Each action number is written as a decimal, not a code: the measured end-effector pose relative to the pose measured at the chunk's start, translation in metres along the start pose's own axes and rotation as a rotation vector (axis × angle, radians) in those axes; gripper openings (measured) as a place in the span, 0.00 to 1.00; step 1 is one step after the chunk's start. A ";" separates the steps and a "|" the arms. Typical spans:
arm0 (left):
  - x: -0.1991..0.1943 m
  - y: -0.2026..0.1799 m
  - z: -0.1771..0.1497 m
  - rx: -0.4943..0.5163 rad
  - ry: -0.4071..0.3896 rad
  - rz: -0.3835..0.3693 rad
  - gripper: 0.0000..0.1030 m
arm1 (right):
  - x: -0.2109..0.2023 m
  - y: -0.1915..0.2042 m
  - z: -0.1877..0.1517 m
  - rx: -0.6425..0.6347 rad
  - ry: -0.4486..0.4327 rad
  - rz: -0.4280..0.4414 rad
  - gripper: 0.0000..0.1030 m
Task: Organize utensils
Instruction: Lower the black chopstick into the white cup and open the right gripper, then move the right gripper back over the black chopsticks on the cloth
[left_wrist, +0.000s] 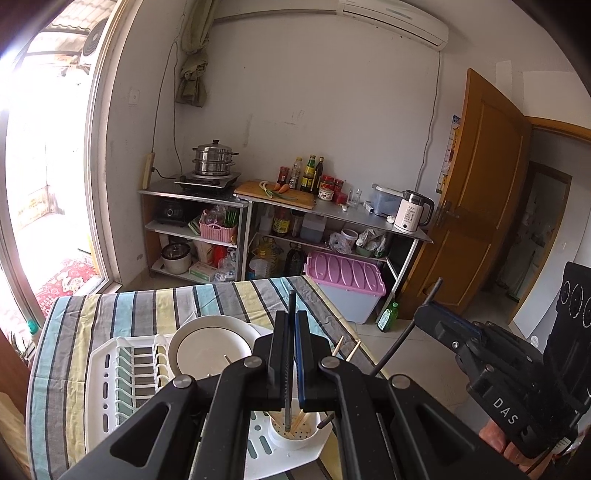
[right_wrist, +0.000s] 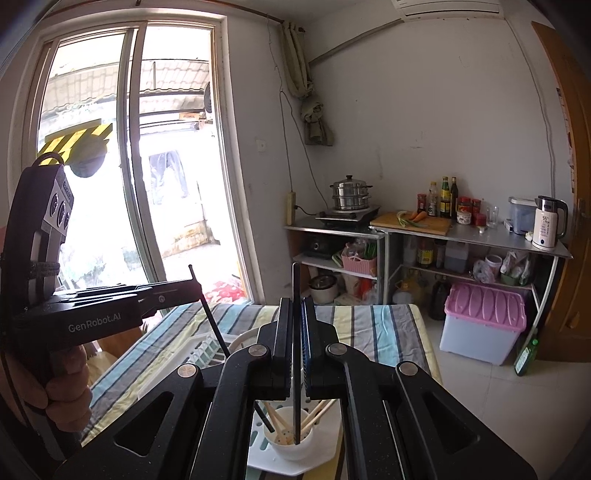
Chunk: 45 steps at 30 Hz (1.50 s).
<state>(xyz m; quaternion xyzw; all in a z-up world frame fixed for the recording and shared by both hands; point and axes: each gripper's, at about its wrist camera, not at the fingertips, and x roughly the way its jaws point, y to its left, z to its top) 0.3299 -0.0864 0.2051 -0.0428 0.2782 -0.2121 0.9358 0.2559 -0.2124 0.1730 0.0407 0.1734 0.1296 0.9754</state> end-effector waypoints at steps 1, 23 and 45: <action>0.004 0.002 -0.002 -0.004 0.006 -0.001 0.03 | 0.003 -0.001 -0.002 0.003 0.004 -0.001 0.04; 0.052 0.059 -0.037 -0.088 0.110 0.088 0.03 | 0.038 -0.039 -0.027 0.079 0.116 -0.070 0.05; 0.053 0.065 -0.045 -0.072 0.110 0.138 0.05 | 0.045 -0.046 -0.039 0.093 0.166 -0.090 0.14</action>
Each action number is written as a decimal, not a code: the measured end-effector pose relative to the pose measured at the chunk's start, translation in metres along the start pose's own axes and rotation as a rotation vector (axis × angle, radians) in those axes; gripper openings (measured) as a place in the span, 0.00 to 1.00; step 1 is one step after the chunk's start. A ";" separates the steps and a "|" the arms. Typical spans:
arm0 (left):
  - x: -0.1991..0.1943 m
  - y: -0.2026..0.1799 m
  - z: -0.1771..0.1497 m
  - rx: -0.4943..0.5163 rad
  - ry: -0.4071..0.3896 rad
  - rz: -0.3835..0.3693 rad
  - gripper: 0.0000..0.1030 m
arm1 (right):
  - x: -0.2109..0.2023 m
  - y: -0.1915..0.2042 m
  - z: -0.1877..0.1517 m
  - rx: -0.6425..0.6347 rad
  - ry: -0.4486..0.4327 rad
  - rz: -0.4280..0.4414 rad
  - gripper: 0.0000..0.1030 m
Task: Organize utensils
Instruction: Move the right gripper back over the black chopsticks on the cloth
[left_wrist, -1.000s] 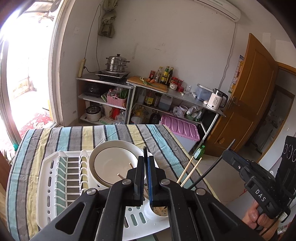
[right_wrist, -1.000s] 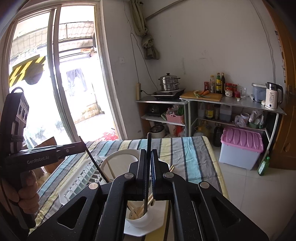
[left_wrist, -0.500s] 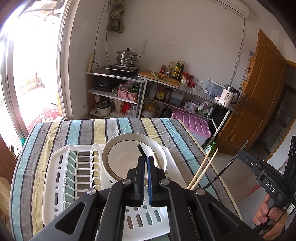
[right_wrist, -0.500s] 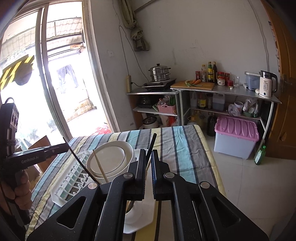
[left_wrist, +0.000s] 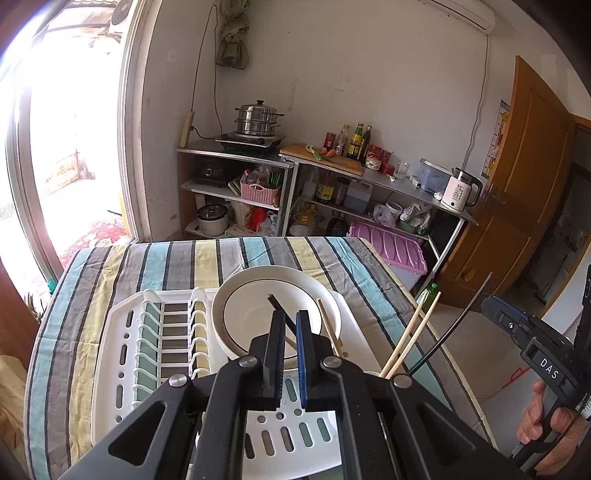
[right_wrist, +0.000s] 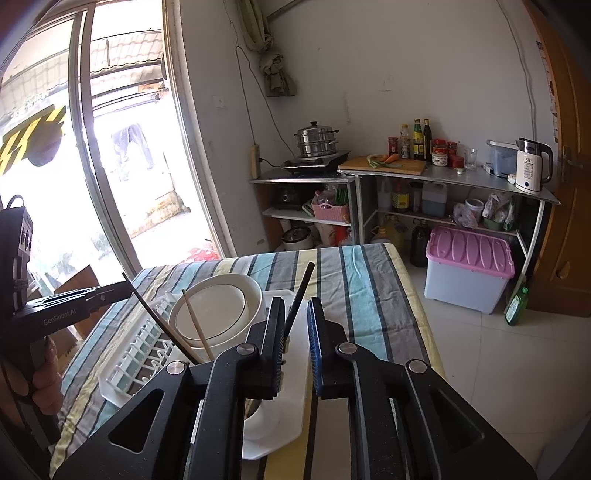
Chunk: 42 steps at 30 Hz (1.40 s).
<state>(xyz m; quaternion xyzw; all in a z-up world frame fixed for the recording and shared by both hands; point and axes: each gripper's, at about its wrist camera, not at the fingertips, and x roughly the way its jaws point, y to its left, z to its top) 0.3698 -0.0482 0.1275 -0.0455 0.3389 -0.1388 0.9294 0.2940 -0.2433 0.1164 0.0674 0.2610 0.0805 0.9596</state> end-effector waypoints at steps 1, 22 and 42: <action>-0.002 0.000 -0.001 0.003 -0.003 0.002 0.06 | -0.002 0.000 -0.001 -0.001 -0.003 0.002 0.14; -0.089 0.001 -0.096 0.098 -0.080 0.061 0.11 | -0.071 0.024 -0.059 -0.034 -0.040 0.069 0.15; -0.147 0.012 -0.246 0.033 -0.025 0.107 0.11 | -0.121 0.059 -0.168 -0.039 0.043 0.151 0.15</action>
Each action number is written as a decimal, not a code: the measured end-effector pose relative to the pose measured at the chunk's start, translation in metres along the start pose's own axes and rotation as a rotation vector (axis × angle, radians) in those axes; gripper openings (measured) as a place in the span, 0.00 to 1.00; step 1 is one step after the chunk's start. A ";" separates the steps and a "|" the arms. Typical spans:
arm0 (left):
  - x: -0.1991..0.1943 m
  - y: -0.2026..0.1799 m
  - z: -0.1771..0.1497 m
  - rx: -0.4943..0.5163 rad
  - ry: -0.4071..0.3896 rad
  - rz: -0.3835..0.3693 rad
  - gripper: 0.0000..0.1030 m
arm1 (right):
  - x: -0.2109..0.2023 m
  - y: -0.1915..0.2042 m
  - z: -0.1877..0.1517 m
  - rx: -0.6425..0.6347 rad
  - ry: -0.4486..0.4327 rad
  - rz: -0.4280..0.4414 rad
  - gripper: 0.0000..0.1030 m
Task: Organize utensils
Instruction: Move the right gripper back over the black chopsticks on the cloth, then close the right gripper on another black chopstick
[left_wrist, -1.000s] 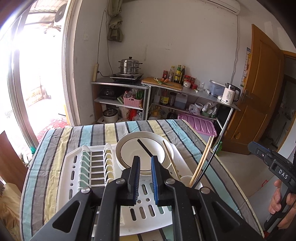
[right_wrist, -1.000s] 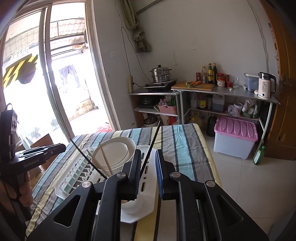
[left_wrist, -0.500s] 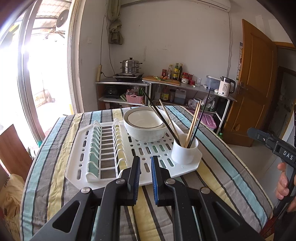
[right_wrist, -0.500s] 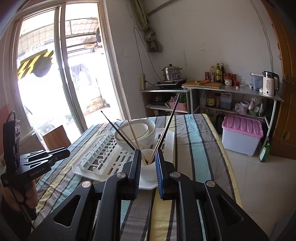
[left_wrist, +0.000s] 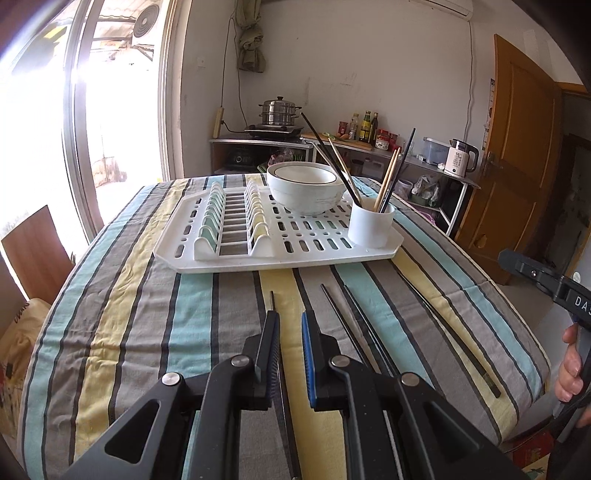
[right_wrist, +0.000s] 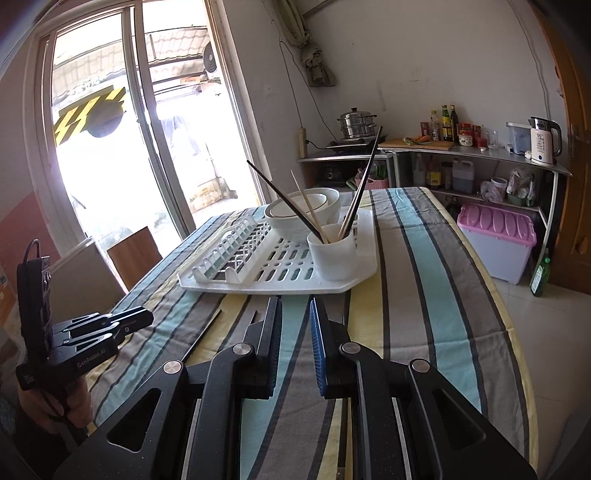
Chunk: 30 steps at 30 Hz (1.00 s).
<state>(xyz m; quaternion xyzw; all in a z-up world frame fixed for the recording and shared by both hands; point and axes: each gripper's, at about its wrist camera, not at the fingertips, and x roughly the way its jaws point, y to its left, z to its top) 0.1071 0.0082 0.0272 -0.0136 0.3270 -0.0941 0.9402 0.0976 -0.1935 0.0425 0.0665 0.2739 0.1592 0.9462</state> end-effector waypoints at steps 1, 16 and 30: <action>-0.001 0.000 -0.004 -0.003 0.004 -0.002 0.11 | 0.001 0.003 -0.004 -0.008 0.012 -0.004 0.15; 0.027 0.015 -0.012 -0.027 0.102 0.000 0.11 | 0.036 0.024 -0.022 -0.023 0.124 0.042 0.15; 0.088 0.020 0.017 0.006 0.214 -0.022 0.18 | 0.104 0.040 -0.008 -0.057 0.249 0.017 0.15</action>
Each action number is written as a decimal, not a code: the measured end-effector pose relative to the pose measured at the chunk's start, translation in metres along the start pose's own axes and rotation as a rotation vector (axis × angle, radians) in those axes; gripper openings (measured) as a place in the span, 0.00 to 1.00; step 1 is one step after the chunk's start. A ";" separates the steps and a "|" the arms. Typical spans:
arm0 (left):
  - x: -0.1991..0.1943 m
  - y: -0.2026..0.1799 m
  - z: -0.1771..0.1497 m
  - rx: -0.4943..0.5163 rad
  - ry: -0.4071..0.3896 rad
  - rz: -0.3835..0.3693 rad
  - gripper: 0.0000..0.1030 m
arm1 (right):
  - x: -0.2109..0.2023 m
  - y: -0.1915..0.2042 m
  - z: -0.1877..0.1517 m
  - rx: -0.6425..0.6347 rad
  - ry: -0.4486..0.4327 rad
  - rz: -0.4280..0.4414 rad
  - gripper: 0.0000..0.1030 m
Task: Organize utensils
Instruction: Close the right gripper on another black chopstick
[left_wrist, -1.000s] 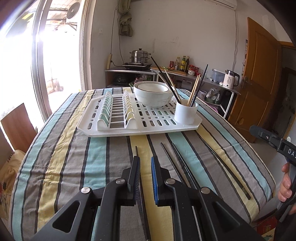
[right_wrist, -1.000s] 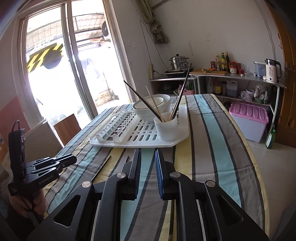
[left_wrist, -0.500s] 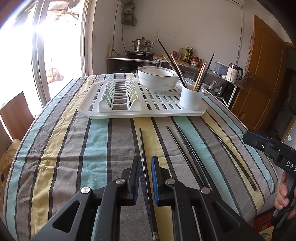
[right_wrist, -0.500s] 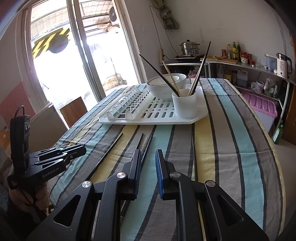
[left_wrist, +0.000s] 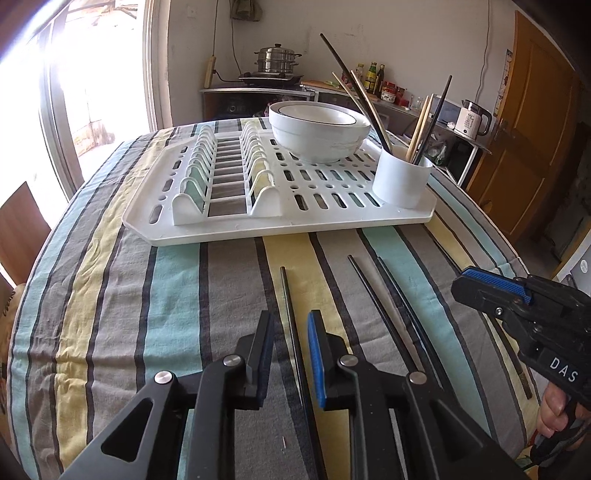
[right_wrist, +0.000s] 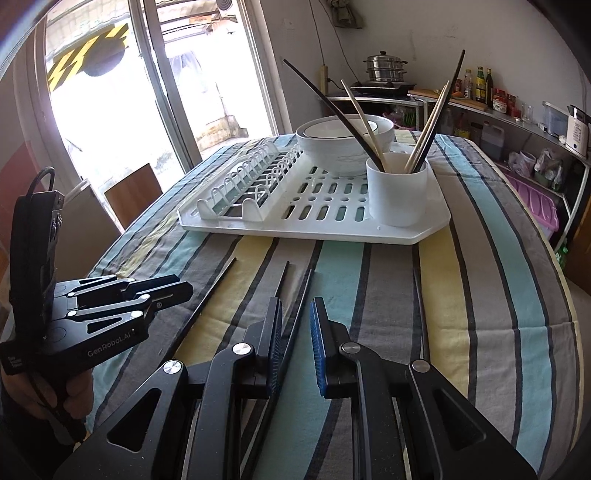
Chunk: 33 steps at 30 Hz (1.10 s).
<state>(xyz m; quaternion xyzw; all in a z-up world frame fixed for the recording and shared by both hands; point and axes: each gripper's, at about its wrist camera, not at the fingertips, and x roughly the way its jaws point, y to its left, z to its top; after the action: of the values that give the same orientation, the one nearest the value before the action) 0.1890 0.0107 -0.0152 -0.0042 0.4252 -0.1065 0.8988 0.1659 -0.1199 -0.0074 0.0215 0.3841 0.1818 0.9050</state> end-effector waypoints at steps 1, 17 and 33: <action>0.004 0.001 0.003 -0.002 0.005 0.001 0.18 | 0.005 0.000 0.001 -0.001 0.009 -0.003 0.15; 0.040 0.005 0.014 -0.012 0.062 0.009 0.18 | 0.055 -0.004 0.011 -0.013 0.112 -0.035 0.15; 0.041 -0.013 0.007 0.093 0.038 0.089 0.18 | 0.064 0.008 0.010 -0.078 0.137 -0.082 0.11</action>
<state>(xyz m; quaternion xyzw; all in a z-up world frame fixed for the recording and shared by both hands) 0.2175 -0.0102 -0.0405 0.0585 0.4366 -0.0862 0.8936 0.2111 -0.0895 -0.0433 -0.0418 0.4383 0.1605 0.8834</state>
